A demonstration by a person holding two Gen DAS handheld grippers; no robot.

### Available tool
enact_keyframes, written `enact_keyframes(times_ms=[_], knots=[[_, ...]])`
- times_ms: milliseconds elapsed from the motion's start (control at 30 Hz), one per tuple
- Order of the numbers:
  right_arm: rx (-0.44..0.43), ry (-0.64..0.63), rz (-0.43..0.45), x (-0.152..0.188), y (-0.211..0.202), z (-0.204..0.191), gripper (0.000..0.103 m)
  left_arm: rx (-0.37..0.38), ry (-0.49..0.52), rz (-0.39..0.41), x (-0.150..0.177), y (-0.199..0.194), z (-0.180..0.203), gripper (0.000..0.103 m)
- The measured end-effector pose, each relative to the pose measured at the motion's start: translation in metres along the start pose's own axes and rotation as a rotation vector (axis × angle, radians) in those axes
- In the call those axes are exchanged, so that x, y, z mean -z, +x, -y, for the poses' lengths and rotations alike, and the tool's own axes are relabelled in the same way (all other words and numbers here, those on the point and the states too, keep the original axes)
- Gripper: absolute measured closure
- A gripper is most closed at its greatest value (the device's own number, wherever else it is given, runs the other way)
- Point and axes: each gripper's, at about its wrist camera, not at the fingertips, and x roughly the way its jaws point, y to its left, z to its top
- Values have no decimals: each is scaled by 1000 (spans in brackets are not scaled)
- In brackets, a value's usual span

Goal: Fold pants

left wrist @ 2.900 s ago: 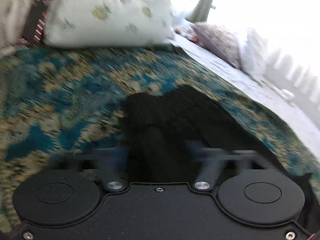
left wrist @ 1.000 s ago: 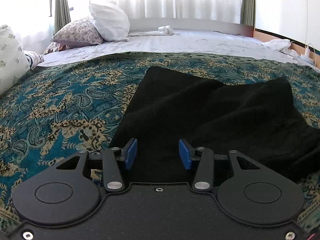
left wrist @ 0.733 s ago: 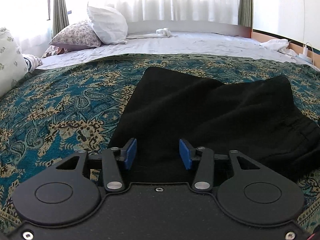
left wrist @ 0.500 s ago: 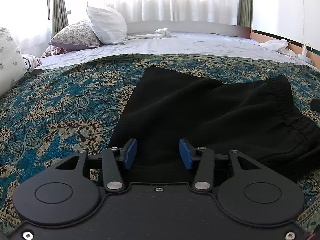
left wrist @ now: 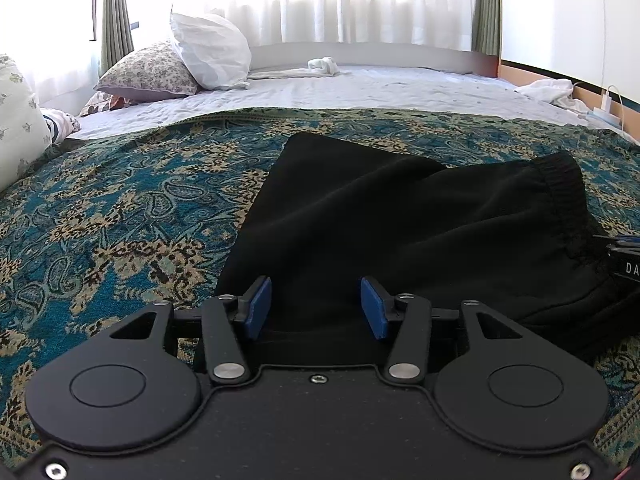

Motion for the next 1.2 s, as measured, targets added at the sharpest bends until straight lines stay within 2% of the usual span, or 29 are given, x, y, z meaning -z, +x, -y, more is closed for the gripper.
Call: enact_keyframes(times_ms=[100, 200, 267, 333, 367, 433, 467, 567, 700, 733, 800, 867, 900, 967, 1067, 1200], knots=[[67, -38, 6, 4, -2, -3, 47, 23, -12, -23, -7, -2, -3, 51], [119, -70, 23, 10, -4, -3, 47, 75, -57, -19, -24, -5, -13, 49], [159, -100, 33, 13, -6, -6, 47, 89, -76, 7, -41, -5, -20, 45], [167, -106, 30, 12, -9, -5, 47, 84, -76, 28, -57, -2, -25, 45], [155, -96, 22, 10, -10, -3, 47, 81, -65, 29, -65, 4, -26, 49], [115, -34, 3, 1, -17, 7, 47, 77, -31, 26, -80, 18, -26, 78], [93, 1, 5, -5, -20, 11, 48, 72, -17, 14, -86, 27, -25, 82], [9, 41, 51, -24, -25, 16, 48, 95, -35, -13, -101, 53, -27, 83], [-110, -1, 92, -50, -8, 5, 48, 132, -16, -49, -114, 87, -21, 83], [-140, -13, 80, -55, 2, 0, 48, 124, 4, -59, -115, 97, -18, 83], [-141, -39, 47, -61, 22, -9, 48, 96, 41, -82, -116, 115, -11, 83], [-92, -69, 25, -59, 39, -15, 49, 68, 59, -95, -114, 131, -9, 83], [-40, -80, 7, -57, 49, -15, 49, 62, 56, -85, -114, 138, -10, 83], [6, -61, -10, -51, 62, -8, 44, 50, 33, -73, -116, 148, -14, 84], [-15, 1, -8, -44, 65, 6, 40, 12, 1, -72, -117, 162, -19, 87], [13, -24, 14, -39, 64, -1, 39, -26, 19, -62, -114, 176, -17, 84]])
